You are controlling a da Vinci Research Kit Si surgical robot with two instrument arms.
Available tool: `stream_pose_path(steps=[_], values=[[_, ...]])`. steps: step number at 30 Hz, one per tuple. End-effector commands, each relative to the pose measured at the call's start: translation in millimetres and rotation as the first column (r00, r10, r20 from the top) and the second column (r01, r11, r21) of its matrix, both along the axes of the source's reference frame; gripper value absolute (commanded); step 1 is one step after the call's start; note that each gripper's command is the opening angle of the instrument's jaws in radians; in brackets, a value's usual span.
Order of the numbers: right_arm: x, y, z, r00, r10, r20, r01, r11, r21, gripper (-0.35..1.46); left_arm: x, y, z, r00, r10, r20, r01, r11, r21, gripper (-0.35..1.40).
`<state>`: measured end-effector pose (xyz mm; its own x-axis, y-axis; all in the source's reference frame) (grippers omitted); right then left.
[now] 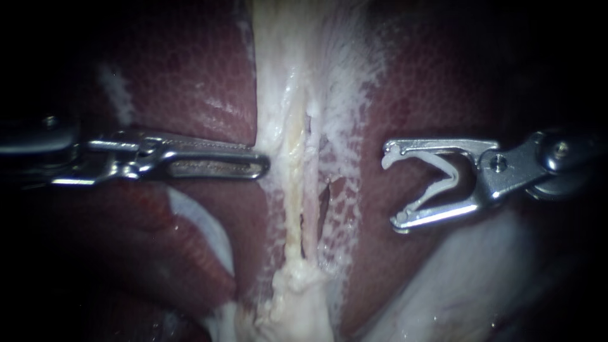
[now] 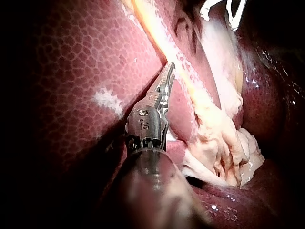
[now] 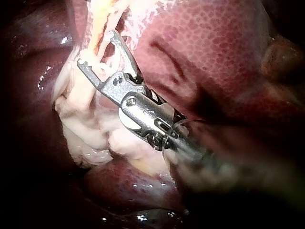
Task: Clipping first clip left tube
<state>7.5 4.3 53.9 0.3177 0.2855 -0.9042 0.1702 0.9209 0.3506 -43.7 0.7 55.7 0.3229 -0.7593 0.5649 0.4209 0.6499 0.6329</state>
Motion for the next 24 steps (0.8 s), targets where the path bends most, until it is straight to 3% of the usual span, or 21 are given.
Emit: stream_pose_path(steps=[1,6,14,24], values=[[0.0,0.0,0.0,1.0000,0.000,0.000,0.000,1.000,0.000,0.59,0.0,0.0,-0.1,1.0000,0.000,0.000,0.000,1.000,0.000,-0.35],[0.0,-0.1,0.0,1.0000,0.000,0.000,0.000,1.000,-0.001,0.60,0.2,0.0,-0.5,1.0000,0.000,0.001,0.000,1.000,0.002,-0.35],[0.1,-0.2,0.2,1.0000,-0.002,-0.001,0.002,1.000,-0.001,0.60,1.5,0.3,-3.6,1.0000,0.005,0.009,-0.005,1.000,0.014,-0.35],[0.6,-0.7,0.6,0.9999,-0.015,0.006,0.015,1.000,-0.003,0.60,3.1,1.1,-6.2,1.0000,-0.004,0.003,0.004,1.000,-0.009,-0.35]])
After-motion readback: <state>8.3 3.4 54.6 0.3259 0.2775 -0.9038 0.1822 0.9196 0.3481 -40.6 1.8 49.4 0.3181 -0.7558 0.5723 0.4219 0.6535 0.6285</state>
